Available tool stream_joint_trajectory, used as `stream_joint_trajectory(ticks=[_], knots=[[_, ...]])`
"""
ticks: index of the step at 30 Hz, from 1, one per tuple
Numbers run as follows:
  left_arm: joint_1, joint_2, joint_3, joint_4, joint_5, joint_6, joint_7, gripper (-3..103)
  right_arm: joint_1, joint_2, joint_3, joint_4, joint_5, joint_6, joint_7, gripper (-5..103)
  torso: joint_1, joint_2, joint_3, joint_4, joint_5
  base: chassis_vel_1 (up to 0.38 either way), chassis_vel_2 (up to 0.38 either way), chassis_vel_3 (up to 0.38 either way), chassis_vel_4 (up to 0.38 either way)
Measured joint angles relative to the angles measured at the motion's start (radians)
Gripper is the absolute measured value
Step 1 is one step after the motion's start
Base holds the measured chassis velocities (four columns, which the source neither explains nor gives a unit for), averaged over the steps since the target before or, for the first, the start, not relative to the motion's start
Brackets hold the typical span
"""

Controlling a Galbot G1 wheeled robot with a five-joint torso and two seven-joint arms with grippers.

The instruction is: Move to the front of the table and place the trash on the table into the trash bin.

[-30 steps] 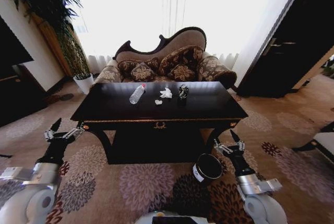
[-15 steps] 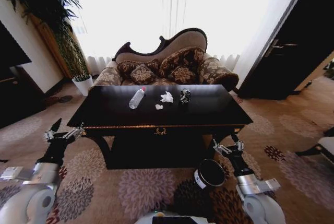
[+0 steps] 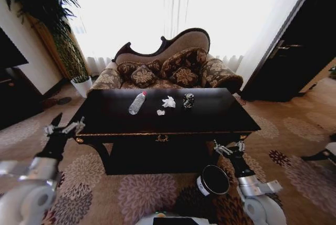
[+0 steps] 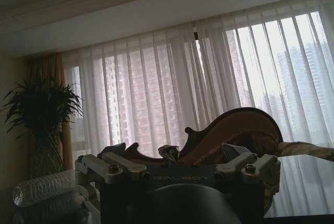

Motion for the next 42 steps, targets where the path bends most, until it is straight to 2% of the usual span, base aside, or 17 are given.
stream_joint_trajectory(ticks=[2, 5, 6, 10, 11, 13, 16, 17, 20, 22, 23, 28, 29, 32, 33, 37, 42], knots=[[-0.015, 0.031, 0.000, 0.010, -0.030, 0.019, -0.019, 100, -0.002, 0.001, -0.001, 0.007, -0.002, 0.001, 0.000, 100, 0.000, 0.000, 0.000, -0.0002, 0.0000, 0.000, 0.000, 0.000, 0.000], [-0.092, 0.167, 0.014, 0.093, -0.131, 0.071, -0.039, 100, -0.009, 0.002, -0.002, 0.038, -0.005, 0.002, -0.001, 100, 0.002, -0.001, 0.001, 0.0002, -0.0004, 0.000, 0.000, 0.000, 0.000], [-0.092, 0.167, 0.014, 0.093, -0.131, 0.071, -0.039, 100, -0.009, 0.002, -0.002, 0.038, -0.005, 0.002, -0.001, 100, 0.002, -0.001, 0.001, 0.0002, -0.0004, 0.000, 0.000, 0.000, 0.000], [-0.222, 0.307, 0.076, 0.212, -0.287, 0.138, -0.042, 100, -0.015, 0.006, -0.005, 0.069, -0.008, -0.001, -0.002, 100, 0.002, -0.001, 0.001, -0.0002, -0.0005, 0.000, 0.000, 0.000, 0.000], [-0.222, 0.307, 0.076, 0.212, -0.287, 0.138, -0.042, 100, -0.015, 0.006, -0.005, 0.069, -0.008, -0.001, -0.002, 100, 0.002, -0.001, 0.001, -0.0002, -0.0005, 0.000, 0.000, 0.000, 0.000], [-0.287, 0.356, 0.110, 0.259, -0.353, 0.191, -0.044, 100, -0.017, 0.010, -0.013, 0.079, -0.015, -0.004, -0.002, 100, 0.001, -0.001, 0.000, 0.0000, -0.0003, 0.000, 0.000, 0.000, 0.000], [-0.365, 0.409, 0.169, 0.317, -0.386, 0.271, -0.045, 100, -0.020, 0.017, -0.025, 0.090, -0.024, -0.008, -0.002, 100, 0.001, -0.001, 0.000, 0.0001, 0.0000, 0.000, 0.000, 0.000, 0.000], [-0.365, 0.409, 0.169, 0.317, -0.386, 0.271, -0.045, 100, -0.020, 0.017, -0.025, 0.090, -0.024, -0.008, -0.002, 100, 0.001, -0.001, 0.000, 0.0001, 0.0000, 0.000, 0.000, 0.000, 0.000], [-0.451, 0.441, 0.248, 0.383, -0.407, 0.341, -0.038, 100, -0.022, 0.023, -0.036, 0.096, -0.034, -0.009, -0.003, 100, 0.001, -0.001, 0.000, 0.0000, -0.0001, 0.000, 0.000, 0.000, 0.000], [-0.514, 0.454, 0.315, 0.436, -0.407, 0.362, -0.026, 100, -0.023, 0.028, -0.043, 0.100, -0.040, -0.009, -0.004, 100, 0.001, -0.001, 0.000, 0.0002, -0.0002, 0.000, 0.000, 0.000, 0.000], [-0.514, 0.454, 0.315, 0.436, -0.407, 0.362, -0.026, 100, -0.023, 0.028, -0.043, 0.100, -0.040, -0.009, -0.004, 100, 0.001, -0.001, 0.000, 0.0002, -0.0002, 0.000, 0.000, 0.000, 0.000], [-0.719, 0.483, 0.570, 0.580, -0.386, 0.373, -0.013, 100, -0.037, 0.033, -0.049, 0.117, -0.050, -0.011, -0.010, 100, 0.001, -0.001, 0.001, 0.0001, -0.0008, 0.000, 0.000, 0.000, 0.000], [-0.719, 0.483, 0.570, 0.580, -0.386, 0.373, -0.013, 100, -0.037, 0.033, -0.049, 0.117, -0.050, -0.011, -0.010, 100, 0.001, -0.001, 0.001, 0.0001, -0.0008, 0.000, 0.000, 0.000, 0.000], [-0.862, 0.481, 0.714, 0.666, -0.387, 0.373, -0.032, 100, -0.041, 0.040, -0.057, 0.123, -0.059, -0.010, -0.012, 100, 0.001, -0.001, 0.001, -0.0001, 0.0005, 0.000, 0.000, 0.000, 0.000], [-0.862, 0.481, 0.714, 0.666, -0.387, 0.373, -0.032, 100, -0.041, 0.040, -0.057, 0.123, -0.059, -0.010, -0.012, 100, 0.001, -0.001, 0.001, -0.0001, 0.0005, 0.000, 0.000, 0.000, 0.000], [-0.995, 0.442, 0.851, 0.732, -0.390, 0.390, -0.082, 100, -0.045, 0.052, -0.082, 0.123, -0.078, -0.005, -0.014, 100, 0.001, -0.001, 0.000, 0.0001, -0.0001, 0.000, 0.000, 0.000, 0.000], [-1.090, 0.412, 0.956, 0.752, -0.374, 0.398, -0.102, 100, -0.045, 0.057, -0.098, 0.119, -0.096, 0.001, -0.016, 100, 0.001, -0.001, 0.000, 0.0000, 0.0002, 0.000, 0.000, 0.000, 0.000]])
